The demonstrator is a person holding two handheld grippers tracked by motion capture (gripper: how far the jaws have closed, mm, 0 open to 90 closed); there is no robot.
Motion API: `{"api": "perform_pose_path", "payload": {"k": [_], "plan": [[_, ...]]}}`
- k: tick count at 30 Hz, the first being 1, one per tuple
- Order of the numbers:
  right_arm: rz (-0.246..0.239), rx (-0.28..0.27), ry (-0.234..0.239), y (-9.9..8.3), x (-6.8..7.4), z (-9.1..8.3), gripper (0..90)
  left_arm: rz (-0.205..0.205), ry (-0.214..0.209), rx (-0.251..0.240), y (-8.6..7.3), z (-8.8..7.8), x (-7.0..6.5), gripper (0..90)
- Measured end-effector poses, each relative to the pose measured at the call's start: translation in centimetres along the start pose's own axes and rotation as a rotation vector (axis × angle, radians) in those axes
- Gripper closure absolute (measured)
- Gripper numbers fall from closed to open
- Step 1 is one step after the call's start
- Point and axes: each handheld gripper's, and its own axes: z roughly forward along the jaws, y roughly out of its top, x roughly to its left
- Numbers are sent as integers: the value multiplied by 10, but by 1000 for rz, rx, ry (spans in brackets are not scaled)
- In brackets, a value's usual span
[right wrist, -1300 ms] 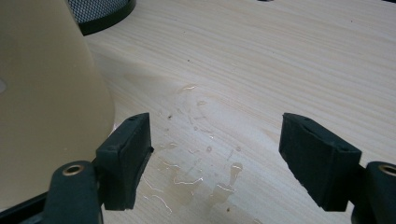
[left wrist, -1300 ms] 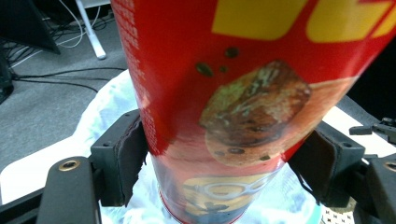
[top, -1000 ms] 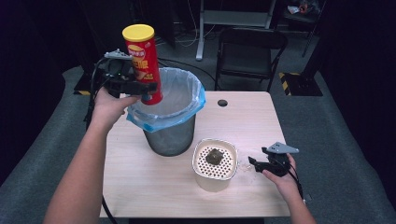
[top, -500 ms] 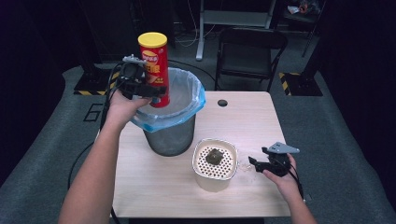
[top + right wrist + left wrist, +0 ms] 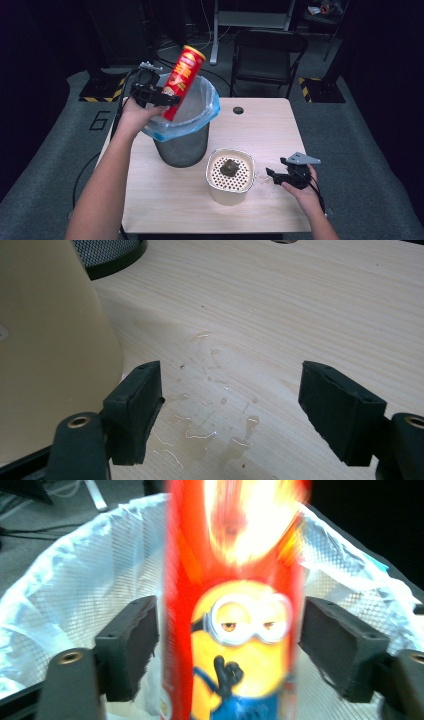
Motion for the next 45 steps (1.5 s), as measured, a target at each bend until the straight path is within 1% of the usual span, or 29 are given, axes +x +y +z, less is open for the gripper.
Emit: {"api": "perform_pose_path", "payload": {"k": [1, 2, 4, 6, 8, 9, 10, 12, 13, 16, 17, 18, 19, 20, 21, 25, 26, 27, 29, 32, 35, 38, 39, 41, 45], "plan": [[-6, -1, -1, 0, 0, 0, 253, -15, -4, -6, 0, -2, 2, 163], [-2, -2, -3, 0, 0, 0, 252, -24, -11, -13, -1, -4, 4, 162], [-2, -3, -6, 0, 0, 0, 253, -29, -8, -24, -2, -9, 7, 152], [0, -3, -8, 0, 0, 0, 252, -38, -14, -26, -4, -13, 10, 155], [-3, -2, -6, 0, -1, 0, 253, -39, -12, -33, -7, -17, 12, 165], [-2, -1, -5, 0, -1, 0, 253, -42, -18, -38, -9, -20, 12, 170], [-5, -4, -3, 0, -1, 0, 253, -39, -24, -38, -11, -22, 13, 175], [-5, -9, -1, 0, -1, 0, 253, -30, -22, -41, -17, -27, 15, 180], [-8, -8, -5, 0, -1, 0, 253, -36, -24, -40, -19, -29, 15, 185], [3, -3, -9, 0, 0, 0, 253, -48, -39, -51, -27, -39, 18, 204], [-2, -1, -8, 0, 0, 0, 253, -54, -45, -58, -30, -42, 18, 213], [-2, -2, -7, 0, 0, 0, 253, -51, -48, -59, -33, -46, 19, 217], [-5, -6, -6, 0, 0, 0, 252, -45, -46, -62, -36, -50, 20, 221], [1, -7, -10, 0, 0, 0, 253, -46, -47, -58, -40, -53, 21, 228], [-5, -6, -6, 0, -1, 0, 255, -56, -47, -57, -43, -56, 22, 231], [0, -8, -9, 0, 0, 0, 258, -52, -47, -64, -58, -69, 26, 247], [-6, -5, -6, 0, 0, 0, 258, -61, -45, -70, -61, -72, 27, 248], [0, -7, -8, 0, 1, 0, 258, -62, -48, -68, -65, -75, 28, 251], [-1, -6, -9, 0, 1, 0, 258, -61, -55, -76, -72, -80, 31, 254], [-6, -2, -3, 0, 1, 0, 258, -62, -61, -67, -83, -86, 34, 253], [-9, 0, -7, 0, 1, 1, 258, -58, -66, -74, -95, -90, 35, 254], [-13, 4, -9, 0, 1, 1, 258, -67, -64, -76, -108, -91, 35, 255], [-12, 3, -9, 0, 1, 1, 258, -63, -67, -72, -112, -89, 36, 257], [-12, 1, -10, 0, 2, 1, 260, -68, -63, -72, -121, -86, 37, 257], [-21, 4, -10, 0, 1, 2, 261, -88, -70, -79, -137, -79, 41, 257]]}}
